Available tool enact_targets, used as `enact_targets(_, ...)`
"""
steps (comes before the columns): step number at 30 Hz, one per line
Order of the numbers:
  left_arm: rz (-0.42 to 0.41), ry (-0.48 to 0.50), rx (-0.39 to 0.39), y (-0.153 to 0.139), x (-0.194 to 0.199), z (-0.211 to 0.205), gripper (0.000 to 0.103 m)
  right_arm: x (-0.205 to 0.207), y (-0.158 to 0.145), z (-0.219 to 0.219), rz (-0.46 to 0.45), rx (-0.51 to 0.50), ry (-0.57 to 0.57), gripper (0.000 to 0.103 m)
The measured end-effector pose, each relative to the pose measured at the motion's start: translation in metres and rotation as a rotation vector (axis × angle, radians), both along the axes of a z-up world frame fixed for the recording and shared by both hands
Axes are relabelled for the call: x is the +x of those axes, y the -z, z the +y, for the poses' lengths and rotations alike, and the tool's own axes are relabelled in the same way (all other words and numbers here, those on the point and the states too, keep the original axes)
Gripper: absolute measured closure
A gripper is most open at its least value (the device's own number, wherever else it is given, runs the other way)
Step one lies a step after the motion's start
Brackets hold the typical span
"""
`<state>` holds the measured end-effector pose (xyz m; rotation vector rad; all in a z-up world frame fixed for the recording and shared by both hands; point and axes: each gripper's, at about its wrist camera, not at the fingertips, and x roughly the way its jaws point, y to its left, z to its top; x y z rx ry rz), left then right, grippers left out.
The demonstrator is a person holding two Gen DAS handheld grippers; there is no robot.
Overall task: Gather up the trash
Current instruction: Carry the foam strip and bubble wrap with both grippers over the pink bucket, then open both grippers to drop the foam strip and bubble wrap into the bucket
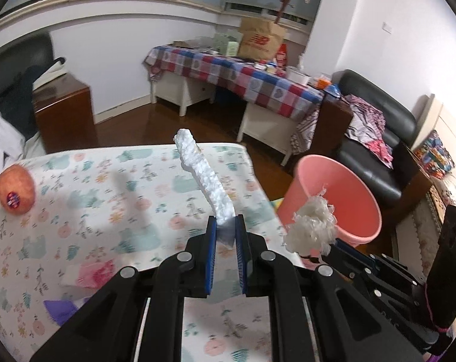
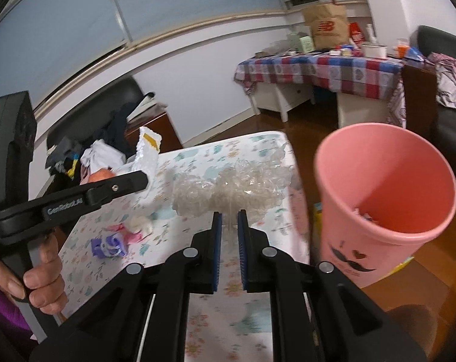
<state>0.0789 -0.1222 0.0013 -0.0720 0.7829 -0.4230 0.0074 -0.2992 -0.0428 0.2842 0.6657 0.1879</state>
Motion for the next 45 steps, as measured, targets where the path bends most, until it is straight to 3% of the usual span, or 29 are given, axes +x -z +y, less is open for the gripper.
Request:
enact_targets(14, -0.025, 0.207, 0.008, -0.008, -0.005, -0.103, 0.092, -0.013, 0.002, -0.087, -0.019, 0.023, 0.207, 0.092)
enact_targets(23, 0.021, 0.314, 0.038, 0.009, -0.001, -0.164, 0.092, -0.016, 0.021, -0.125, 0.008, 0.036, 0.279, 0.092)
enact_targets(36, 0.102, 0.344, 0.076, 0.043, 0.015, -0.200, 0.091, -0.007, 0.040, -0.141, 0.046, 0.051, 0.301, 0.092)
enact_targets(45, 0.120, 0.321, 0.067, 0.050, 0.024, -0.201, 0.090, -0.004, 0.042, -0.143, 0.050, 0.050, 0.308, 0.092)
